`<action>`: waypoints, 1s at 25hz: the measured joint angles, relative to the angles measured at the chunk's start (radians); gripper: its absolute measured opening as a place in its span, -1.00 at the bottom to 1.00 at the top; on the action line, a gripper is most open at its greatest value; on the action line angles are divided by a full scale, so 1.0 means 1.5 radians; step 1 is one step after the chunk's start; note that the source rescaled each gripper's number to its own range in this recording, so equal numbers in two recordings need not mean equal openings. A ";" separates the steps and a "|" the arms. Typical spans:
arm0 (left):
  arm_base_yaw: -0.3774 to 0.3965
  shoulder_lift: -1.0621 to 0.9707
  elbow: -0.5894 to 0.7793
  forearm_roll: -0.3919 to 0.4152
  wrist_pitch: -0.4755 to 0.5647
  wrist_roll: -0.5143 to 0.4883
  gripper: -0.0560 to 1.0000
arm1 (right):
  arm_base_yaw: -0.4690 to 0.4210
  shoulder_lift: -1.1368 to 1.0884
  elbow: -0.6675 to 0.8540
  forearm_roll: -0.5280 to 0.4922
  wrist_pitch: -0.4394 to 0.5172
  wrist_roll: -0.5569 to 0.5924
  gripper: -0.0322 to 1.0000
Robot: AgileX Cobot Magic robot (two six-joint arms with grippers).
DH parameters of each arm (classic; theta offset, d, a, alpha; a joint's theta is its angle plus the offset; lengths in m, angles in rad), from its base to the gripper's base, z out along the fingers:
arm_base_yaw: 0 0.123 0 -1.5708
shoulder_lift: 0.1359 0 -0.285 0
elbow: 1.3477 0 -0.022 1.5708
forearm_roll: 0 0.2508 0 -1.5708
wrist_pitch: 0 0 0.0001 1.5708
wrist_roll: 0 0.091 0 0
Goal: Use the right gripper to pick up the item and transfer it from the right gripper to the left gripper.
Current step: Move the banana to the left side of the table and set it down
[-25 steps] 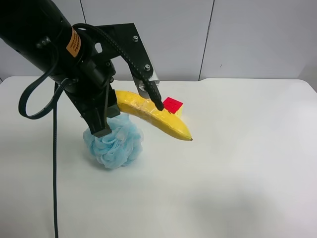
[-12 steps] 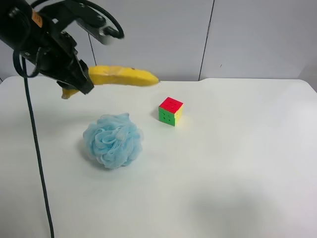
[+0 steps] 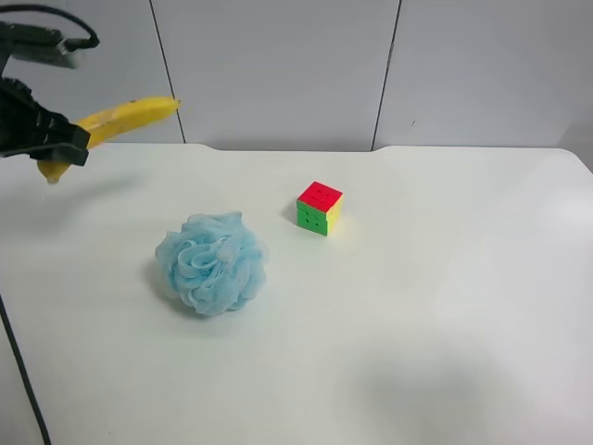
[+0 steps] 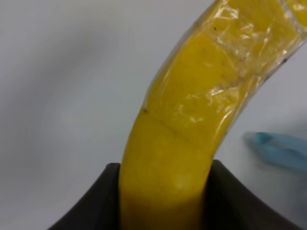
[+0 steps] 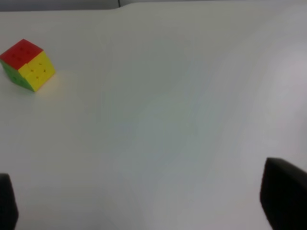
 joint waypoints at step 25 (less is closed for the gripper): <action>0.072 0.171 0.131 -0.052 -0.130 0.007 -0.84 | 0.000 0.000 0.000 0.000 0.000 0.000 1.00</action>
